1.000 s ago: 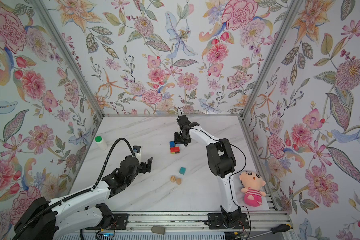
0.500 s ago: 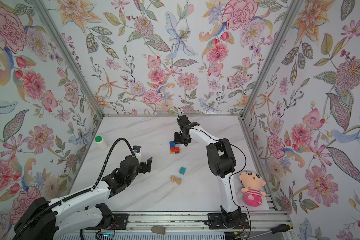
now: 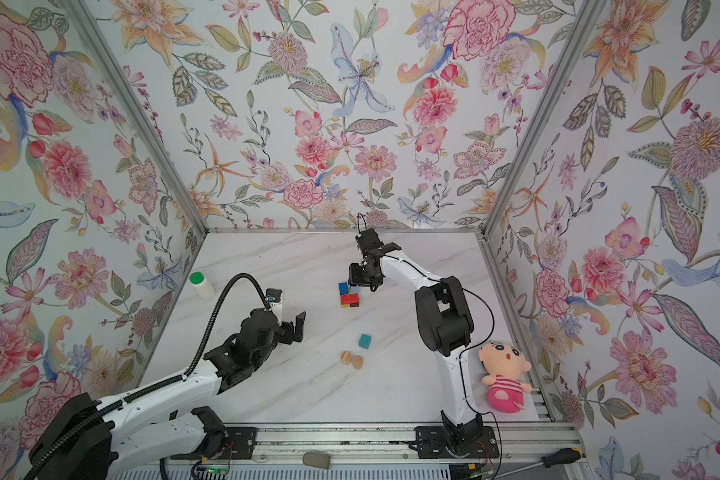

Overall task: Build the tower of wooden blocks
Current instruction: 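Open the right gripper and raise it off the light-blue cube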

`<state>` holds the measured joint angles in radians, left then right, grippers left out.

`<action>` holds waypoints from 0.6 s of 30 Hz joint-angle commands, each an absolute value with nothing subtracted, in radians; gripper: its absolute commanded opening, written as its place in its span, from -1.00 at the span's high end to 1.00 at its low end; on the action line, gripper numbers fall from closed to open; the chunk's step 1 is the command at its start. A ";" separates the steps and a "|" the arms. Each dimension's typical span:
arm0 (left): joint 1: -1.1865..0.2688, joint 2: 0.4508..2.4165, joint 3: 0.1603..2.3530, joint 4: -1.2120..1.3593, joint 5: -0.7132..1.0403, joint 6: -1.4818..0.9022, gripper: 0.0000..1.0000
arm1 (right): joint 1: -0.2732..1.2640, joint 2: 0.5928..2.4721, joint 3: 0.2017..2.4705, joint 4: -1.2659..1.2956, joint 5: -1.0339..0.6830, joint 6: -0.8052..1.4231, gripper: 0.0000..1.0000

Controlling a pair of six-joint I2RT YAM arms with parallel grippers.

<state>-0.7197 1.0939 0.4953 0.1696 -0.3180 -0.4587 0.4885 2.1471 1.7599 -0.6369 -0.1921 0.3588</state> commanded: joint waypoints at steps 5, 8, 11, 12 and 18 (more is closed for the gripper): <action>-0.707 1.053 0.522 0.129 -0.341 -0.440 -0.98 | 0.517 2.084 1.809 -0.672 -0.136 0.344 -0.66; -0.706 1.018 0.514 0.109 -0.354 -0.441 -0.98 | 0.536 2.107 1.843 -0.713 -0.102 0.341 -0.74; -0.705 0.975 0.493 0.095 -0.360 -0.448 -0.98 | 0.557 2.138 1.872 -0.752 -0.062 0.333 -0.76; -0.706 0.961 0.487 0.090 -0.364 -0.452 -0.99 | 0.563 2.149 1.883 -0.766 -0.048 0.334 -0.77; -0.705 0.885 0.449 0.056 -0.380 -0.466 -0.98 | 0.591 2.190 1.925 -0.823 0.024 0.331 -0.82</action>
